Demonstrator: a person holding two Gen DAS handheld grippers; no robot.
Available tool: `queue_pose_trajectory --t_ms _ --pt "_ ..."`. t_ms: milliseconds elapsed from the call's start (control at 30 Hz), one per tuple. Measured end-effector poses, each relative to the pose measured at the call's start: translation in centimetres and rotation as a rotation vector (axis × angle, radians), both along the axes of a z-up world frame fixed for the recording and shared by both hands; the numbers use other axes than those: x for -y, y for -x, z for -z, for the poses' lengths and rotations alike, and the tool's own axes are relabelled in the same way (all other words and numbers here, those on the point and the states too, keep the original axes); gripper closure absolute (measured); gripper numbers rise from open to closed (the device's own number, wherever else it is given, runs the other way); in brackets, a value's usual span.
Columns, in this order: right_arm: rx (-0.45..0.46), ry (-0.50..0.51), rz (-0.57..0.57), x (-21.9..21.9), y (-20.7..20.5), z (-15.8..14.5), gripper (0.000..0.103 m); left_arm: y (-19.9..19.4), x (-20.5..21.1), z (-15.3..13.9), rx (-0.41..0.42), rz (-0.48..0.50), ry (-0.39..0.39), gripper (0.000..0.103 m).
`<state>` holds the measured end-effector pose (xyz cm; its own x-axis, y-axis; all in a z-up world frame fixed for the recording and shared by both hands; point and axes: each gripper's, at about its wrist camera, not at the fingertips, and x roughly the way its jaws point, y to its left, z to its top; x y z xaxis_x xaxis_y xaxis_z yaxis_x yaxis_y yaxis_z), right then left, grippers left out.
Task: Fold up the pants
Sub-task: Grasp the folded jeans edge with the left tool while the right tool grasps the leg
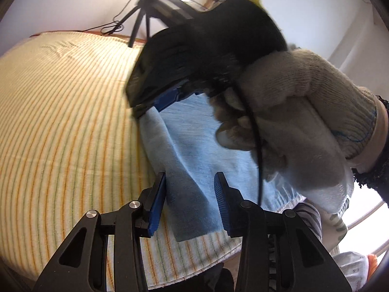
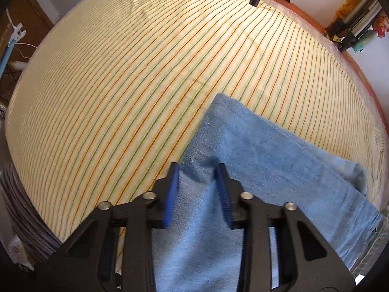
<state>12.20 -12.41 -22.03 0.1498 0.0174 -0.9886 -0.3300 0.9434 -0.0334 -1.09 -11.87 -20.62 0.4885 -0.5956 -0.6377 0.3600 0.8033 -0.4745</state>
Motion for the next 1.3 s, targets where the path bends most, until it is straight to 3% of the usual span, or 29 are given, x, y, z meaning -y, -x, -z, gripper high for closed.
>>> queue_pose_trajectory --t_ms 67,233,267,300,333,400,467,500,600,767,800,833,933,1300 --pt "-0.007 -0.056 0.029 0.8 -0.1 -0.4 0.090 -0.2 -0.2 0.3 -0.010 -0.032 -0.013 0.040" --pt "0.007 -0.162 0.081 2.7 0.1 -1.8 0.094 -1.2 -0.4 1.6 -0.066 -0.051 0.040 0.042" --pt "0.008 -0.175 0.085 3.1 0.1 -2.1 0.095 -1.2 -0.2 1.6 -0.053 -0.044 0.052 0.046" --pt "0.010 -0.188 0.089 3.4 0.2 -2.4 0.095 -1.5 0.0 1.6 -0.046 -0.033 0.070 0.063" --pt "0.009 -0.195 0.088 3.5 0.3 -2.5 0.095 -1.5 0.4 1.4 -0.038 -0.027 0.075 0.070" --pt "0.004 -0.194 0.063 3.5 0.2 -2.8 0.095 -1.5 1.0 0.9 -0.008 -0.019 0.079 0.078" --pt "0.004 -0.184 0.057 3.8 0.0 -3.3 0.093 -1.5 1.4 0.0 0.037 -0.009 0.077 0.080" --pt "0.000 -0.179 0.058 3.6 -0.3 -3.4 0.088 -1.4 1.7 -0.5 0.058 -0.002 0.072 0.081" --pt "-0.004 -0.154 0.038 2.7 -0.7 -3.7 0.057 -0.9 1.8 -1.3 0.097 0.010 0.058 0.081" --pt "-0.008 -0.074 -0.015 1.6 -0.1 -3.3 0.054 -0.8 3.2 -2.7 0.139 0.038 0.049 0.081" --pt "-0.005 -0.061 -0.018 1.7 0.0 -3.2 0.058 -0.7 3.5 -2.9 0.146 0.043 0.047 0.081" --pt "0.004 -0.047 -0.020 1.9 0.2 -3.2 0.076 -0.7 3.8 -3.2 0.154 0.048 0.045 0.081" --pt "0.042 -0.094 0.001 3.9 0.4 -4.4 0.094 -1.0 4.6 -4.1 0.161 0.066 0.060 0.081" --pt "0.198 -0.340 0.214 17.8 4.0 -10.1 0.097 -1.7 10.0 -6.6 0.225 0.230 0.074 0.081"
